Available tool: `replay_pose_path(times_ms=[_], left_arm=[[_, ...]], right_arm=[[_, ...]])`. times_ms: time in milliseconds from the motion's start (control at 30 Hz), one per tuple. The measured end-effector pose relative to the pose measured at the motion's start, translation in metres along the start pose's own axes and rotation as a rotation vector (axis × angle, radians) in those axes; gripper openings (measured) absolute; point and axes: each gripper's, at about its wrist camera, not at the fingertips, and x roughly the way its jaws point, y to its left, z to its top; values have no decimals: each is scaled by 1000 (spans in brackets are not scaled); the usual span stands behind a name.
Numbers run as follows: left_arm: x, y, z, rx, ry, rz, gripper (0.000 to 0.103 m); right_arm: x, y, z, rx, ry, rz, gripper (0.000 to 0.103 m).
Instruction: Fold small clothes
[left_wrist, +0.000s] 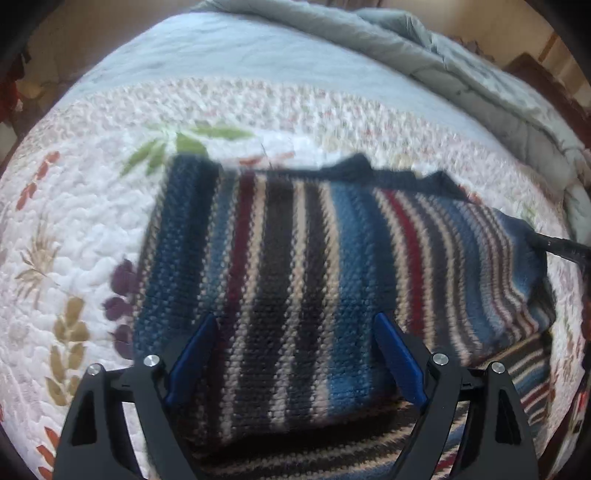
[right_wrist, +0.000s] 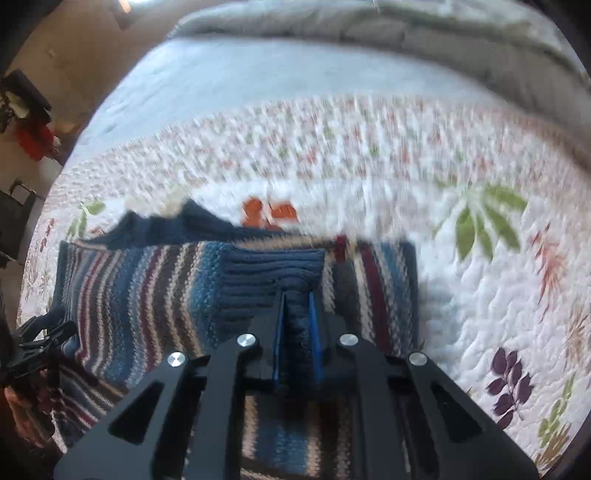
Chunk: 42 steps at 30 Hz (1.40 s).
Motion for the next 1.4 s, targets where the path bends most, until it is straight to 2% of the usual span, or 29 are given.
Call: replay_pose_path(times_ms=[67,133,167,200,233,300,467,567,600,633,733,933,1000,1100,1167,1233,1400], left_arm=[[3,-1,-3,5,-5,15,88],[-3,-3,-6,17,-15,24,88],[-6,-3,-8,17,-15,29,87],[-12,-3,-10,21,-19,31,87],[-18,-2,-13,26,-25,30,87],[-32,-1,-19,32,-37,15,88],[-42,4,-33,14,-46,-5,88],[-39,6,-40,17,-48,12,88],[-36,6,-41,14,-45,20,88],[-34,5,-42,14,-40,21,88],[-31,1,-42,23,-42,49,88],[-29,-6,-42,3,-46,-4,89],[-20,-5,-41,-7,-23,-9,90],[-8,-4,-40,-13,1,-5,93],[-12,-5,-39,-13,-1,-6,93],[-21,-4,-42,-20,-8,-10,93],[-54,-2,-66,-3,-28,14,93]], right_arm=[[12,-5,-5,11,37,12,14],[13,-3,-9,-7,27,8,21],[11,-2,-10,-16,22,9,21],[6,0,-12,-31,17,7,25],[2,1,-15,-42,21,5,35],[-5,2,-22,-54,35,7,41],[-4,-3,-35,-16,95,53,49],[14,-4,-33,30,126,68,46],[14,-4,-33,39,124,70,39],[14,-3,-31,41,115,76,27],[5,-1,-33,35,98,115,20],[-23,-4,-52,17,49,40,19],[-11,-11,-54,20,69,24,20],[6,-20,-53,56,88,56,21],[3,-19,-52,45,79,56,25],[-9,-20,-57,30,48,58,33],[-47,-25,-97,5,23,77,33]])
